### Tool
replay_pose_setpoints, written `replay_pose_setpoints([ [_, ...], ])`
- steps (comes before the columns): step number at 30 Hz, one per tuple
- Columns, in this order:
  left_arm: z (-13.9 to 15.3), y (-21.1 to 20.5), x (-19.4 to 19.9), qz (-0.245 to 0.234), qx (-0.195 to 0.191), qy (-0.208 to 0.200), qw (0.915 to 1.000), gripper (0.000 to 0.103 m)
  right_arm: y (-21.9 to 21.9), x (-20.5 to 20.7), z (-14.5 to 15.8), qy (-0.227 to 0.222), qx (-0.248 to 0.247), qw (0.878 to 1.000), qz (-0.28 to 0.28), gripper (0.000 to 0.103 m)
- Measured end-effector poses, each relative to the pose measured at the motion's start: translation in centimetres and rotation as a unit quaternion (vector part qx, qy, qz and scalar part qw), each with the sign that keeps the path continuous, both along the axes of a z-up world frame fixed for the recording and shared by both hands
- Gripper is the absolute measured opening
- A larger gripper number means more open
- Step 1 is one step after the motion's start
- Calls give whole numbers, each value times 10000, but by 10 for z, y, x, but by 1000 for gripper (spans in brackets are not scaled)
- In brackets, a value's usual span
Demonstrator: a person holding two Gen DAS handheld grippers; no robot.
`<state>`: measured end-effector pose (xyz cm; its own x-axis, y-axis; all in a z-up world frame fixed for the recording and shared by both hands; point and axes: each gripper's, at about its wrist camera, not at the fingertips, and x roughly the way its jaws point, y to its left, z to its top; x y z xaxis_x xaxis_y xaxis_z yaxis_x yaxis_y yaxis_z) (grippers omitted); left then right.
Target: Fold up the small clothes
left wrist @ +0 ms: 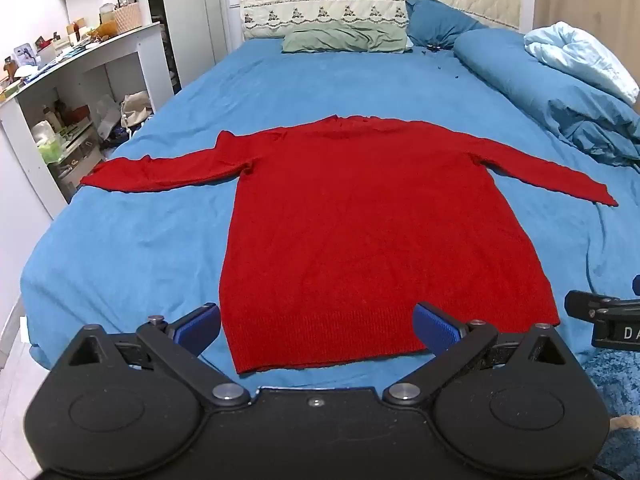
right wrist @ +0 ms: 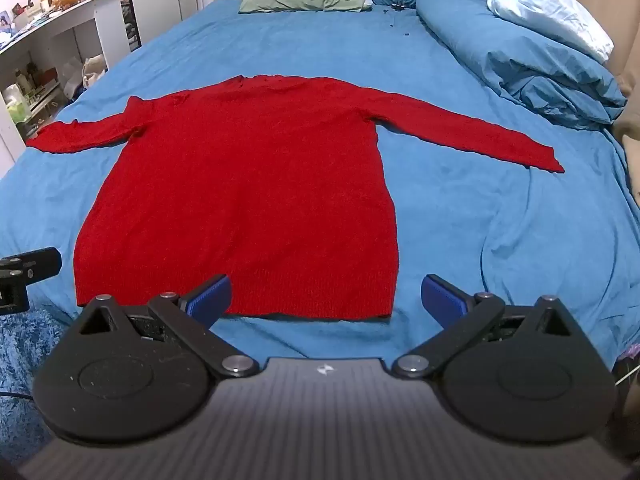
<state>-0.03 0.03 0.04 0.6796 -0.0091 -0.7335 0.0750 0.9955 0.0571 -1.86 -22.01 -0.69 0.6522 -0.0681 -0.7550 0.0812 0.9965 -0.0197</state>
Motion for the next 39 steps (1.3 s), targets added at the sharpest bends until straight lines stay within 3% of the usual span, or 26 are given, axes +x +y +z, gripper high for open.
replay_pose_setpoints([
  [39, 5, 6, -7, 116, -146, -152, 9997, 103, 6, 1, -9, 119, 14, 9999, 32, 103],
])
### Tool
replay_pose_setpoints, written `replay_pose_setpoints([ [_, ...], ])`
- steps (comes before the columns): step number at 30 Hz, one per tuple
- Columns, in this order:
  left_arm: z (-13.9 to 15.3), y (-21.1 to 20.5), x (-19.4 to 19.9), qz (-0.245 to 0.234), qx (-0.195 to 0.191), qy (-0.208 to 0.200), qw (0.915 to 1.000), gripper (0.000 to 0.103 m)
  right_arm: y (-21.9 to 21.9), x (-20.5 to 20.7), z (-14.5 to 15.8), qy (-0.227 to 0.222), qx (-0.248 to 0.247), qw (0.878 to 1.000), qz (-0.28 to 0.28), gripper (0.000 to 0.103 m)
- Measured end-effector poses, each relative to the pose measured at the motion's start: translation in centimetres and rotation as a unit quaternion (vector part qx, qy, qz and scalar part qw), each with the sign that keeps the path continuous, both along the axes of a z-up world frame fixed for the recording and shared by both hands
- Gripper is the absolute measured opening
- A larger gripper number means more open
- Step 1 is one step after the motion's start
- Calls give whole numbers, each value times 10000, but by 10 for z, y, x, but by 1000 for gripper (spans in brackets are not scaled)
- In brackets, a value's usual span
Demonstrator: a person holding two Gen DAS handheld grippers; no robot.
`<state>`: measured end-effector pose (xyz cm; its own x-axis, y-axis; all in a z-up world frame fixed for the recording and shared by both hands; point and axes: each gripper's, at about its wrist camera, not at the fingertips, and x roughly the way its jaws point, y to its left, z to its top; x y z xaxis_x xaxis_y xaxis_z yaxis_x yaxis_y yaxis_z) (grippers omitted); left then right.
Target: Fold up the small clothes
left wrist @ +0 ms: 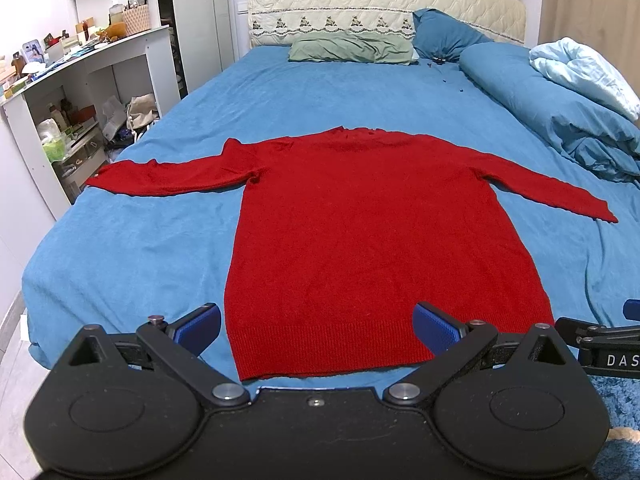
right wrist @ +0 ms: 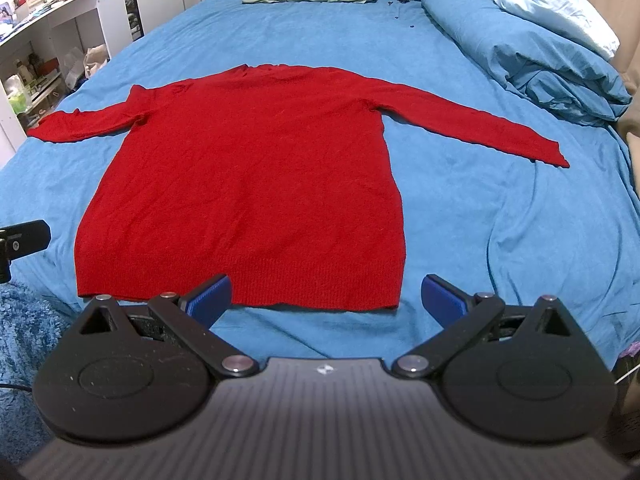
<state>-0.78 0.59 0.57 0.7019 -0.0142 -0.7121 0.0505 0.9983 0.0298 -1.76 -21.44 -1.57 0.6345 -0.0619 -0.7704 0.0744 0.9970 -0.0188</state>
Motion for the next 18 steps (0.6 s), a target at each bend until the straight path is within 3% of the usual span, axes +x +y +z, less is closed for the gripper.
replay_pose_setpoints([
  [18, 2, 3, 0, 28, -55, -23, 10000, 103, -2, -1, 4, 19, 49, 10000, 6, 103],
])
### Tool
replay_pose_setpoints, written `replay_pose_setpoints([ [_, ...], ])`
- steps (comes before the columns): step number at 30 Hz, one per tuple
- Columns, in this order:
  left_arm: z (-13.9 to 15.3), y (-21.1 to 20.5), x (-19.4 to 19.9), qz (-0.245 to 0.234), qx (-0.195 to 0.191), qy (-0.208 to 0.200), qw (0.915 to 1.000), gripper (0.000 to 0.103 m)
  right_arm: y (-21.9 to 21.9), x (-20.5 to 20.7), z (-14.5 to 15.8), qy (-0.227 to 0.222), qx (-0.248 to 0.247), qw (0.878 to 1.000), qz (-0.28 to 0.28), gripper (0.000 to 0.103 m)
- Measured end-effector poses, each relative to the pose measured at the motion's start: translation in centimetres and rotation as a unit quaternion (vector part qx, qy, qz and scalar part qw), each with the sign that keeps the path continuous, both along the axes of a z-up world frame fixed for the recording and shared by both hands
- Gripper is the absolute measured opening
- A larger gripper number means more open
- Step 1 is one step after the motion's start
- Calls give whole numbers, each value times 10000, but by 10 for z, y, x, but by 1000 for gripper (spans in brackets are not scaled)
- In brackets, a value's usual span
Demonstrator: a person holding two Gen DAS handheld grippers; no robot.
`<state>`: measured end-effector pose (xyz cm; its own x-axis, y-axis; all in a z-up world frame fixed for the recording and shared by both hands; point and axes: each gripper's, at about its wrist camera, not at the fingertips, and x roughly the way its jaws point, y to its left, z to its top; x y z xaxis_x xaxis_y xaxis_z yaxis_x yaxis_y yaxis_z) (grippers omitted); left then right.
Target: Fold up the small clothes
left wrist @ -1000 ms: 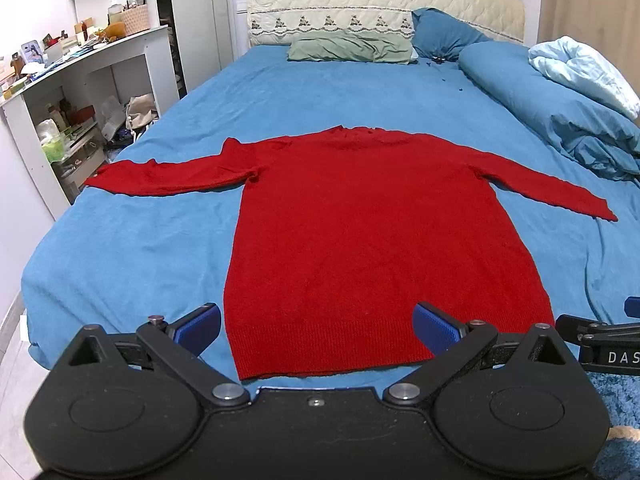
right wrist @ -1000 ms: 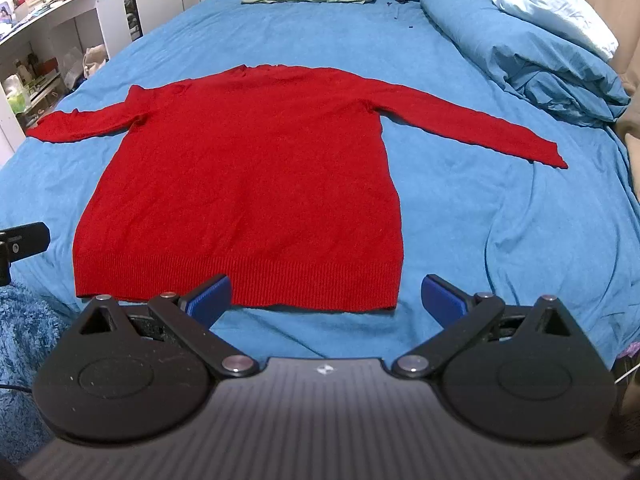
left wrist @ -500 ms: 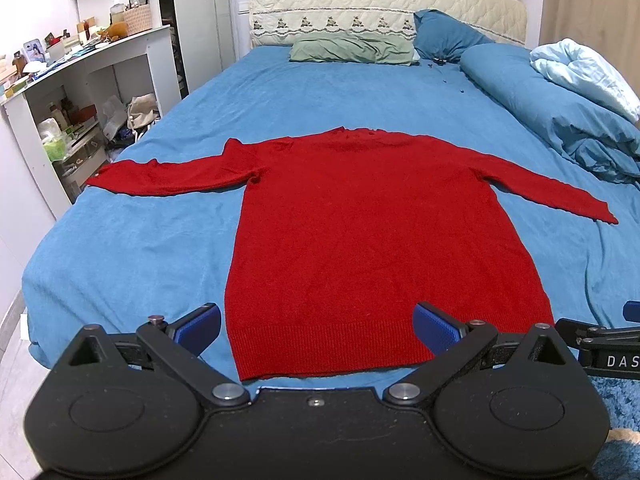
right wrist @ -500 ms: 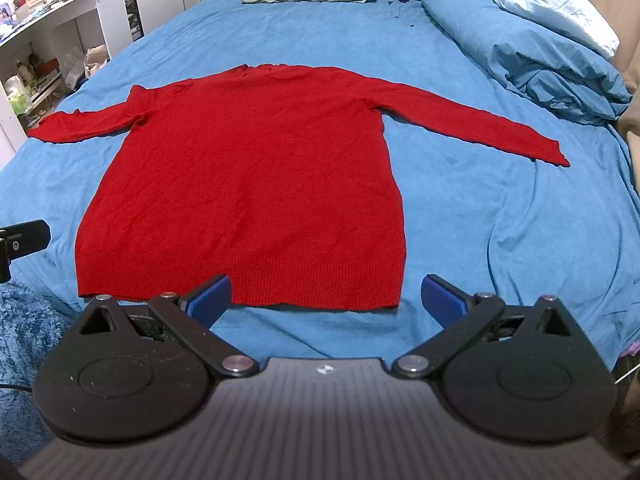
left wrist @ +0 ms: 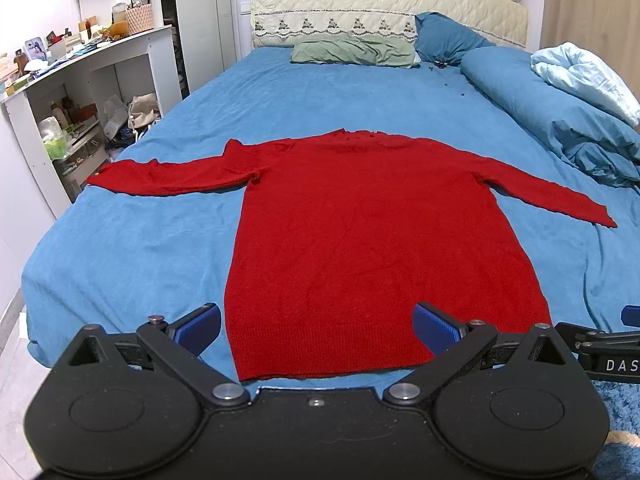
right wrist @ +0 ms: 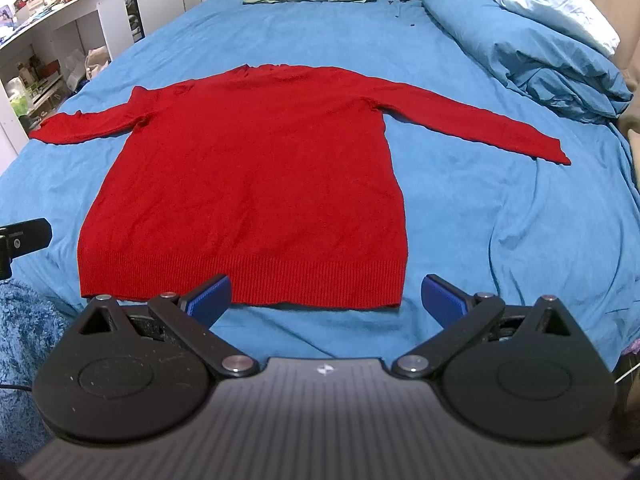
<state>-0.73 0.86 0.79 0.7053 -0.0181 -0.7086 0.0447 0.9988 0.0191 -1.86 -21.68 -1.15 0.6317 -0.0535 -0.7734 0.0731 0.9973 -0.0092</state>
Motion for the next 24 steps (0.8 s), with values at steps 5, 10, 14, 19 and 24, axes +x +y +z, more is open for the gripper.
replay_pose_setpoints([
  [5, 0, -1, -1, 3, -5, -12, 10000, 103, 1, 0, 0, 5, -1, 10000, -2, 103],
  [10, 0, -1, -1, 2, -1, -11, 10000, 103, 1, 0, 0, -1, -6, 10000, 0, 103],
  [14, 0, -1, -1, 0, -8, -12, 10000, 103, 1, 0, 0, -2, -7, 10000, 0, 103],
  [19, 1, 0, -1, -6, -27, -6, 10000, 103, 1, 0, 1, -19, -8, 10000, 18, 103],
  [24, 1, 0, -1, -6, -31, -8, 10000, 103, 1, 0, 1, -27, -8, 10000, 17, 103],
])
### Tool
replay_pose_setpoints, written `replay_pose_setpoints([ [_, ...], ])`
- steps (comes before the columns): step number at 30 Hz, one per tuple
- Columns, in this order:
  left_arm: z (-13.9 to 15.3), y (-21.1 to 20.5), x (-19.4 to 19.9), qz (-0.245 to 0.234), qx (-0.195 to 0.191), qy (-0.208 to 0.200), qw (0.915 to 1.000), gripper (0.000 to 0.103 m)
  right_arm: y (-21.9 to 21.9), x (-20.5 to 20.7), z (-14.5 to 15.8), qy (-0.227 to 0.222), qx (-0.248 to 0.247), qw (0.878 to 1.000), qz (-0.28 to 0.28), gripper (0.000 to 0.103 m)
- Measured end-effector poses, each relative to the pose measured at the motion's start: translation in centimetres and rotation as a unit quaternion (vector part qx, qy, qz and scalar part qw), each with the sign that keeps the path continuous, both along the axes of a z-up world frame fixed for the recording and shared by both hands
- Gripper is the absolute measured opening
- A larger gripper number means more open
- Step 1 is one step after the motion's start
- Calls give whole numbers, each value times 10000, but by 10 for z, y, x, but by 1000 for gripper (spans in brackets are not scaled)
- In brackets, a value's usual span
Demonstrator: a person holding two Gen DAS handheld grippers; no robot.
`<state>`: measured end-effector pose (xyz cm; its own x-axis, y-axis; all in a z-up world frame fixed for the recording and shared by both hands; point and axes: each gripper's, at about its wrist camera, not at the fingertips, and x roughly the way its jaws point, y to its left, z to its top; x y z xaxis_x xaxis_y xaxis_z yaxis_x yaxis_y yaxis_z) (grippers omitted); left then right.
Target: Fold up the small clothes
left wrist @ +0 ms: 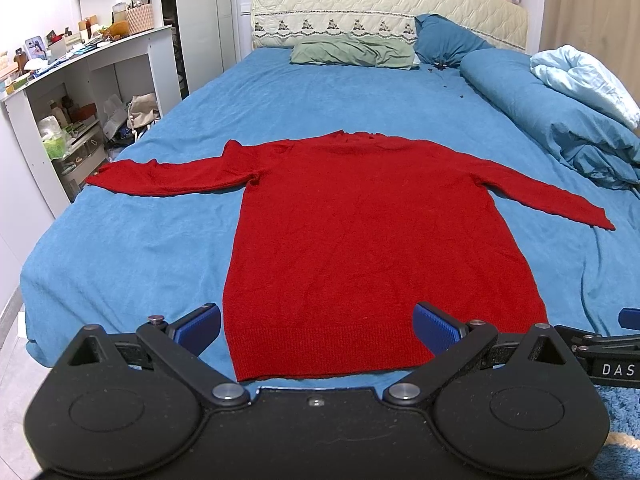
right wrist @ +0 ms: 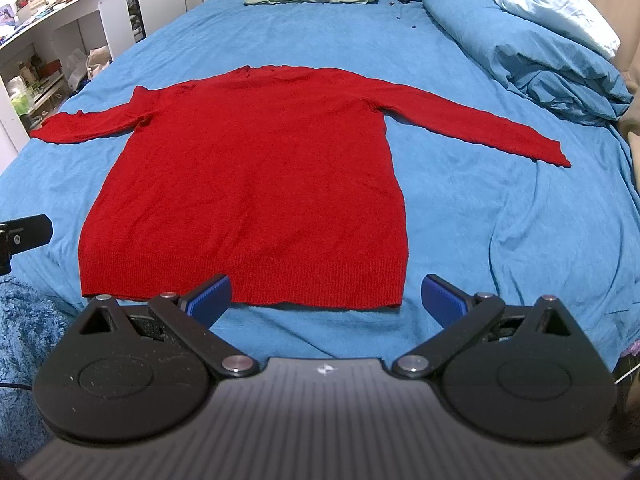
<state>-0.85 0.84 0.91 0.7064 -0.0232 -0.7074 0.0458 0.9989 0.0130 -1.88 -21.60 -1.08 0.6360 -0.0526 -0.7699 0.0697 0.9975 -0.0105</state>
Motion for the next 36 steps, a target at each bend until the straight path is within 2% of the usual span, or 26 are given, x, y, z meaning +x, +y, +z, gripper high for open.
replay_pose_setpoints([
  [18, 5, -1, 1, 40, 34, -30, 10000, 103, -1, 0, 1, -40, 16, 10000, -30, 103],
  [21, 19, -8, 8, -10, 79, -237, 9997, 103, -10, 6, 11, -188, 61, 9997, -113, 103],
  [23, 36, -17, 16, -197, 75, -549, 9983, 103, -22, 10, 24, -448, 48, 9987, -253, 103],
  [29, 89, -62, 71, -956, -13, -1439, 9850, 103, -84, 37, 60, -1128, -54, 9884, -1015, 103],
  [32, 98, -86, 114, -1333, -177, -1702, 9762, 103, -123, 60, 66, -1316, -92, 9806, -1453, 103],
  [34, 95, -101, 149, -1499, -290, -1617, 9749, 103, -138, 69, 64, -1325, -51, 9785, -1582, 103],
  [36, 83, -119, 189, -1640, -398, -1399, 9757, 103, -173, 92, 51, -1344, 55, 9729, -1881, 103],
])
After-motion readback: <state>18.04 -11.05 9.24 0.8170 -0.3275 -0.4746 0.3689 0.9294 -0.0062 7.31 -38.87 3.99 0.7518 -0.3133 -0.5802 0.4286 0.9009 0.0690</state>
